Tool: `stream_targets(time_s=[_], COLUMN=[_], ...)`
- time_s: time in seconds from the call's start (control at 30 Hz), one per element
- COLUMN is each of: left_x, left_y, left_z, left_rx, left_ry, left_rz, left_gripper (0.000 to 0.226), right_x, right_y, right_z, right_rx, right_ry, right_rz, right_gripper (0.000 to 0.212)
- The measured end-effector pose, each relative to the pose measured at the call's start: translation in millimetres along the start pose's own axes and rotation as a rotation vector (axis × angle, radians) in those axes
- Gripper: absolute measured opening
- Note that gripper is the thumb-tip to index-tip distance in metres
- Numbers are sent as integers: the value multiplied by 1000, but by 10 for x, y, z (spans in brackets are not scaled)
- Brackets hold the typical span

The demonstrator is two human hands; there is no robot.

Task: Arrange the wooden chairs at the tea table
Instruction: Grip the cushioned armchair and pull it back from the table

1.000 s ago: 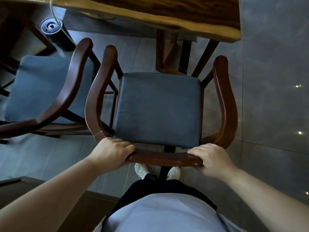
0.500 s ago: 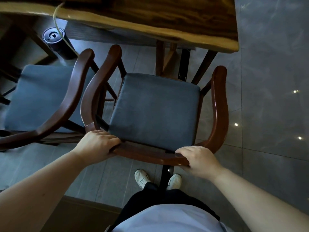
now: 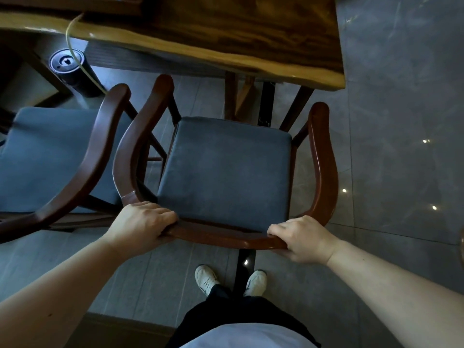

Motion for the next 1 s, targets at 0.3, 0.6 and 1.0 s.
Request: stream_targets(time_s=[0.3,0.6,1.0], left_x=[209,46,-52], left_y=[304,-240,-351], left_z=[-265,-355,-247], left_rx=[100,86,-39], left_ry=[-34,-81,59], left_rz=[26,-15,35], left_gripper=[24,27,26], right_x=[-17,-220,-104], right_y=[395,265,173], right_z=[218,-133,-330], right_rx=[74,89,-15], right_ry=[-41,165,53], right_rz=[28,4,47], right_gripper=[26,27,25])
Point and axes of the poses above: each hand's wrist, its own z-axis away from the middle knuckle, its own x-axis out of the palm, y = z × x, the point moved 10 cm from there along -z, towards the middle knuckle, and after that the axes turned 7 degrees about -y, right-handed, at the moved point
